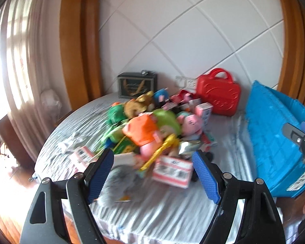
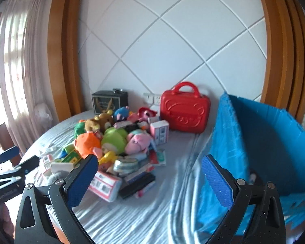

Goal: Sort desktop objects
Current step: 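Move both tools back over the pile of items, then grasp the white paper roll with the left tool while the right tool grasps the black bag roll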

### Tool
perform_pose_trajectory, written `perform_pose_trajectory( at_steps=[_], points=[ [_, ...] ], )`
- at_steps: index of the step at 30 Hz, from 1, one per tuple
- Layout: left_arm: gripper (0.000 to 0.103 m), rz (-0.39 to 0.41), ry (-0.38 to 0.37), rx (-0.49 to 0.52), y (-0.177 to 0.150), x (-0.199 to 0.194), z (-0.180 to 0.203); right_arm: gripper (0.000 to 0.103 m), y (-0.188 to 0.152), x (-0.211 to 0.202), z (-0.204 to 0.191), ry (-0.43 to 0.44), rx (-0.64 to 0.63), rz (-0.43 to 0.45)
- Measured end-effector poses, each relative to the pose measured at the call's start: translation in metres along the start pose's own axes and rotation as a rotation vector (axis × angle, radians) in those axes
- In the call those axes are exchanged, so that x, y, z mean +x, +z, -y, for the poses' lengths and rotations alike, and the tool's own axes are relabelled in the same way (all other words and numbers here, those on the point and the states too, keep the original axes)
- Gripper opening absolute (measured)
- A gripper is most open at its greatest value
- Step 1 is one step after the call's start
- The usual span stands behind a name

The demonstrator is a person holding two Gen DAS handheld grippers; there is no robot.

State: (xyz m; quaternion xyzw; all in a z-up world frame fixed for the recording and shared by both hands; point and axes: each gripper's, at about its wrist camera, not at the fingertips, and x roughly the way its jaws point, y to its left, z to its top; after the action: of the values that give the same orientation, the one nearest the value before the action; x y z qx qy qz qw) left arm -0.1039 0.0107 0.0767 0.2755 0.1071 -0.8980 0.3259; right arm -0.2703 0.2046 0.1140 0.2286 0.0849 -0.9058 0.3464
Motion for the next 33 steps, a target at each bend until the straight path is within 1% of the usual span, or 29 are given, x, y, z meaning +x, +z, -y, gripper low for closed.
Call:
perform_pose_trajectory(
  at_steps=[2,4,8,12,16,18,22,27,30,33],
  points=[
    [0.08,-0.039,0.018,-0.018,-0.008,0.009,-0.027,0.103,-0.008,0.012,-0.018,-0.004,0.002,-0.042],
    [0.08,-0.065,0.031,-0.028,-0.016,0.016,-0.047,0.103,-0.015,0.023,-0.032,-0.011,-0.001,-0.087],
    [0.08,-0.114,0.05,-0.068,-0.029,0.037,-0.073,0.103,-0.028,0.043,-0.041,-0.045,-0.015,-0.152],
    [0.08,-0.167,0.07,-0.081,-0.035,0.06,-0.083,0.103,-0.037,0.074,-0.037,-0.061,-0.013,-0.216],
    [0.08,-0.204,0.1,-0.079,-0.037,0.082,-0.086,0.103,-0.042,0.108,-0.026,-0.055,-0.002,-0.273],
    [0.08,-0.225,0.121,-0.082,-0.037,0.097,-0.087,0.103,-0.044,0.125,-0.022,-0.039,-0.004,-0.3],
    [0.08,-0.275,0.156,-0.107,-0.04,0.124,-0.09,0.103,-0.046,0.155,-0.014,0.002,-0.022,-0.327],
    [0.08,-0.301,0.189,-0.126,-0.041,0.145,-0.095,0.103,-0.047,0.191,-0.012,0.047,-0.033,-0.357],
    [0.08,-0.326,0.198,-0.117,-0.041,0.157,-0.098,0.103,-0.048,0.211,-0.017,0.072,-0.039,-0.386],
    [0.08,-0.336,0.192,-0.09,-0.037,0.169,-0.102,0.103,-0.051,0.224,-0.026,0.088,-0.048,-0.412]
  ],
)
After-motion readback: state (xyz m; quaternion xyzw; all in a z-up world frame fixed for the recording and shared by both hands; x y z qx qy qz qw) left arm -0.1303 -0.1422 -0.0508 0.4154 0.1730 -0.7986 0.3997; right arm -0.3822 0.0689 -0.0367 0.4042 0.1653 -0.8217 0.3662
